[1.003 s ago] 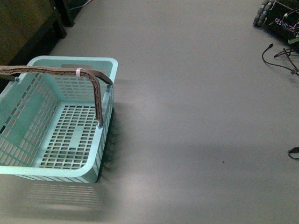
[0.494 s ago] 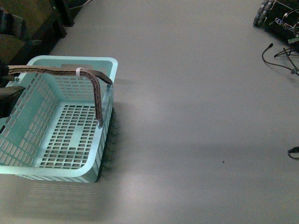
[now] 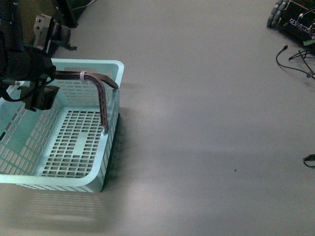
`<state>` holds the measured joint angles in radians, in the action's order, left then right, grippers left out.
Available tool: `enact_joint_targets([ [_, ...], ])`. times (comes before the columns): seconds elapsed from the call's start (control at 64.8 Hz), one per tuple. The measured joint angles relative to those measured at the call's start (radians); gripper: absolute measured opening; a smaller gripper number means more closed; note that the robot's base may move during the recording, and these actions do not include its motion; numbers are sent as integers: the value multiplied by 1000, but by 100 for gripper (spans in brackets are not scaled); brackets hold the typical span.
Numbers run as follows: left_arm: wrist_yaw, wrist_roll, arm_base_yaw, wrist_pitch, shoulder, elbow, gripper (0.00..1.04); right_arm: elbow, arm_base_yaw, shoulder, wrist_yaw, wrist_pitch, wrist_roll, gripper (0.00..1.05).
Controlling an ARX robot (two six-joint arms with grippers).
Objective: Pick lemon and mango into basket
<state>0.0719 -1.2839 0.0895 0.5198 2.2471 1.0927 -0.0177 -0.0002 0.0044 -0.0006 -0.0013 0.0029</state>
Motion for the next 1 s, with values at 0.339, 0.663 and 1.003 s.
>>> enact_joint_targets([
  [0.339, 7, -20, 2, -23, 94, 98, 84, 0, 0, 0, 0, 0, 0, 96],
  [0.663, -10, -51, -13, -24, 102, 105, 29, 0, 0, 0, 0, 0, 0, 96],
  [1.003, -20, -125, -27, -34, 43, 30, 5, 0, 0, 0, 0, 0, 0, 96],
])
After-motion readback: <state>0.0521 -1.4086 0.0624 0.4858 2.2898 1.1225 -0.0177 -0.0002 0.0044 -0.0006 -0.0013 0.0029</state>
